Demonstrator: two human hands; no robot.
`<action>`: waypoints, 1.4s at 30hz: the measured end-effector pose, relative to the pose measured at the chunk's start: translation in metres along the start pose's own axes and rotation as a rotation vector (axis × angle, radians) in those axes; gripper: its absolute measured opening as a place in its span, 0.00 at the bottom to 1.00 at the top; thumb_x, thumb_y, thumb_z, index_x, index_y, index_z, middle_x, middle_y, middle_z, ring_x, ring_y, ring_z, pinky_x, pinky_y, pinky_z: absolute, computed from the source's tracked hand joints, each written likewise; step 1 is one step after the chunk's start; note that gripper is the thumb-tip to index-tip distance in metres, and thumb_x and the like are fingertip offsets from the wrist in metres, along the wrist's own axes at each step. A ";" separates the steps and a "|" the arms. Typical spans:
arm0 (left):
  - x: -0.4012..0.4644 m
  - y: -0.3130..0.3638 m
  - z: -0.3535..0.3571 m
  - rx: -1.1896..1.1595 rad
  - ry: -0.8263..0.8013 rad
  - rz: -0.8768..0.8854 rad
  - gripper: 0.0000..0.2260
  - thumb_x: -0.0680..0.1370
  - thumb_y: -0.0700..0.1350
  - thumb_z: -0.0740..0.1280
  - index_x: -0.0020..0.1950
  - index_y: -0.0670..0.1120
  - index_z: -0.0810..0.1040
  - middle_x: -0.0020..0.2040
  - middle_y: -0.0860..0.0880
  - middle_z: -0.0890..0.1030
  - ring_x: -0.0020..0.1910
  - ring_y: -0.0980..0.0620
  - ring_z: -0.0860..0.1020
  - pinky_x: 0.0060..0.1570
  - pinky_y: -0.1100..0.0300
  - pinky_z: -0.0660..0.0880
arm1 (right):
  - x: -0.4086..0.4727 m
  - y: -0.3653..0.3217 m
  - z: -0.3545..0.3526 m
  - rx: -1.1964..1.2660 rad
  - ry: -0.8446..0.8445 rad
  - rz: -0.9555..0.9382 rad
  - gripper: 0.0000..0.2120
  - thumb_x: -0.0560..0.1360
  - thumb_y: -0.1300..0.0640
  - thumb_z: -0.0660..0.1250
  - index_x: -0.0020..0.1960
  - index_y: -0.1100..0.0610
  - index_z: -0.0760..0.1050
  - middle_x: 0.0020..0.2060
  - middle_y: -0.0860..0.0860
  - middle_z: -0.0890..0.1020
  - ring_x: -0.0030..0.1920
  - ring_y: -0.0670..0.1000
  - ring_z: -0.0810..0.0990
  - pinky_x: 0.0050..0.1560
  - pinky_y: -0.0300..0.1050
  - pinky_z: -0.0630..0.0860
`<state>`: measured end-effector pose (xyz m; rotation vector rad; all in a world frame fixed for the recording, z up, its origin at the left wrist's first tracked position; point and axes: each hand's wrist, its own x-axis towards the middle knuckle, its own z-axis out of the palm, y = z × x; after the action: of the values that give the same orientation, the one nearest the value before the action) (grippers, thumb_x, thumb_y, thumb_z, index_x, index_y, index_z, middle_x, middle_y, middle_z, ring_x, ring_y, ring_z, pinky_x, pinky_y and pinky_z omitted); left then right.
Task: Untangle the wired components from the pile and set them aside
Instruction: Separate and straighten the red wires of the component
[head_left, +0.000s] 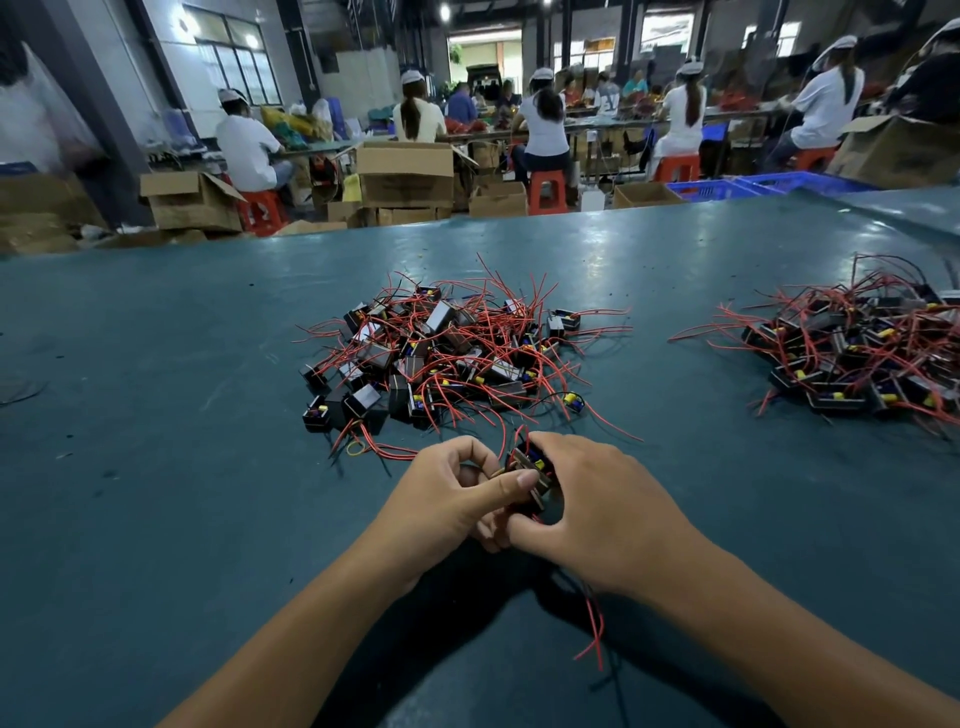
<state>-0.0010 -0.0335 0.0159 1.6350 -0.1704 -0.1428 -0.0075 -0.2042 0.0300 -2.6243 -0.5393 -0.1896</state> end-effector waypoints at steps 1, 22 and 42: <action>0.000 0.000 0.000 0.004 -0.003 0.000 0.21 0.68 0.48 0.77 0.48 0.37 0.72 0.29 0.44 0.78 0.24 0.49 0.76 0.27 0.57 0.77 | 0.000 0.000 0.000 0.008 -0.013 0.001 0.36 0.62 0.29 0.54 0.59 0.51 0.71 0.52 0.46 0.79 0.53 0.51 0.77 0.55 0.50 0.75; 0.011 -0.016 -0.017 0.677 0.198 0.470 0.04 0.78 0.41 0.70 0.47 0.49 0.78 0.39 0.58 0.79 0.32 0.60 0.74 0.34 0.72 0.67 | 0.052 0.104 -0.072 -0.254 0.028 0.355 0.27 0.69 0.43 0.73 0.62 0.54 0.71 0.56 0.56 0.81 0.55 0.58 0.80 0.55 0.52 0.77; 0.018 -0.019 -0.030 0.705 0.276 0.470 0.04 0.79 0.41 0.69 0.45 0.48 0.78 0.36 0.57 0.78 0.36 0.58 0.75 0.35 0.71 0.67 | 0.113 0.060 -0.019 -0.138 0.060 -0.073 0.08 0.79 0.57 0.64 0.53 0.58 0.79 0.50 0.54 0.82 0.53 0.55 0.78 0.56 0.50 0.74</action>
<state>0.0230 -0.0068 -0.0005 2.2365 -0.4200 0.5596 0.1187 -0.2234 0.0474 -2.7235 -0.6218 -0.3391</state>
